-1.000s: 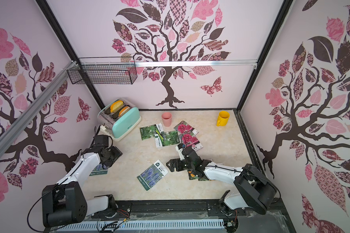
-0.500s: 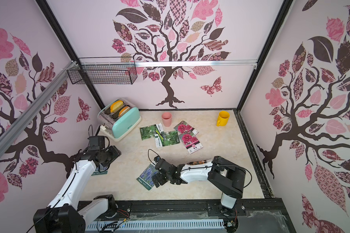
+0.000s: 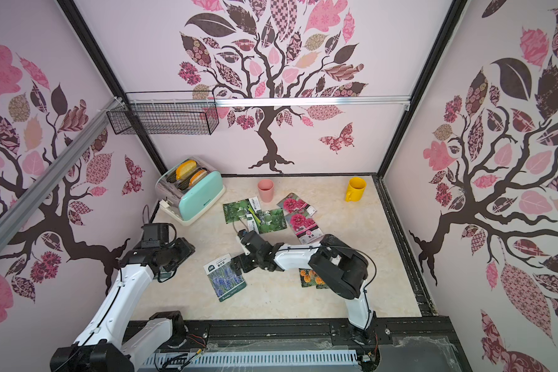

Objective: Arrange the seed packets in a row
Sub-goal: Adjust the seed packet at the center of the board.

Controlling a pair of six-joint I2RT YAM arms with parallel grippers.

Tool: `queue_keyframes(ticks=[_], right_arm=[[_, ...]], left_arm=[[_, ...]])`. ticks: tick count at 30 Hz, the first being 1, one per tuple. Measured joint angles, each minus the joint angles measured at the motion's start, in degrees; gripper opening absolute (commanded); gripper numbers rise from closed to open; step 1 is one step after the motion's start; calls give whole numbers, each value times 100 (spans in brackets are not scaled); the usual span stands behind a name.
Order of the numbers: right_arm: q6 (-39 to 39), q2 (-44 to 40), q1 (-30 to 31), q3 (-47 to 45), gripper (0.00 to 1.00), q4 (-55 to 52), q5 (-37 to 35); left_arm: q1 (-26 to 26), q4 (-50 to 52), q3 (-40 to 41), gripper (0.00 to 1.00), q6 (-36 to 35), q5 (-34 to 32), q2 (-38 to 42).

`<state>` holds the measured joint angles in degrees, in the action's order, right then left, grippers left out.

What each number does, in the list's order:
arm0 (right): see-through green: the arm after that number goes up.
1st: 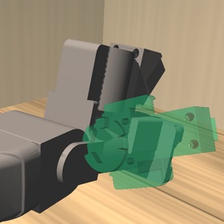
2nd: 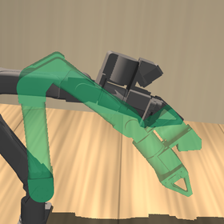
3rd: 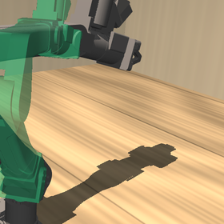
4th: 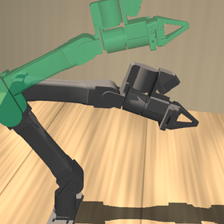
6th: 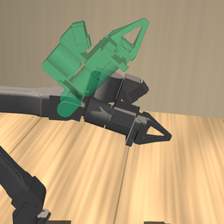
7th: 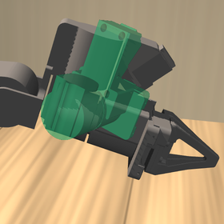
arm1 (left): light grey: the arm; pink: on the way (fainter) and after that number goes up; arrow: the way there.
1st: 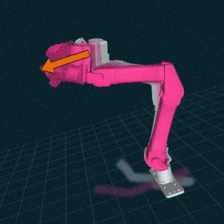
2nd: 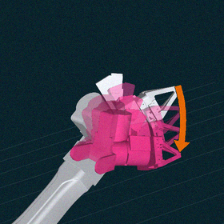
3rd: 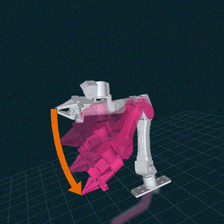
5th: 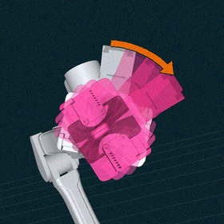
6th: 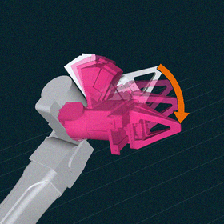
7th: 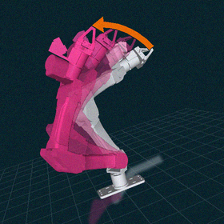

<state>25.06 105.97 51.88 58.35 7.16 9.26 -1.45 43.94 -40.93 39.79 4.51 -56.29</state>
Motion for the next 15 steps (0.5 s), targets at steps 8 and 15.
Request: queue_keyframes(ticks=[8,15], right_arm=[[138,-2621,-1237,-1217,99,-61,-28],[197,-3364,-1421,-2028,100,-103,-20]], left_arm=[[-2579,-306,164,59,1609,-610,-127],[-3574,-890,431,58,2411,-664,-1137]])
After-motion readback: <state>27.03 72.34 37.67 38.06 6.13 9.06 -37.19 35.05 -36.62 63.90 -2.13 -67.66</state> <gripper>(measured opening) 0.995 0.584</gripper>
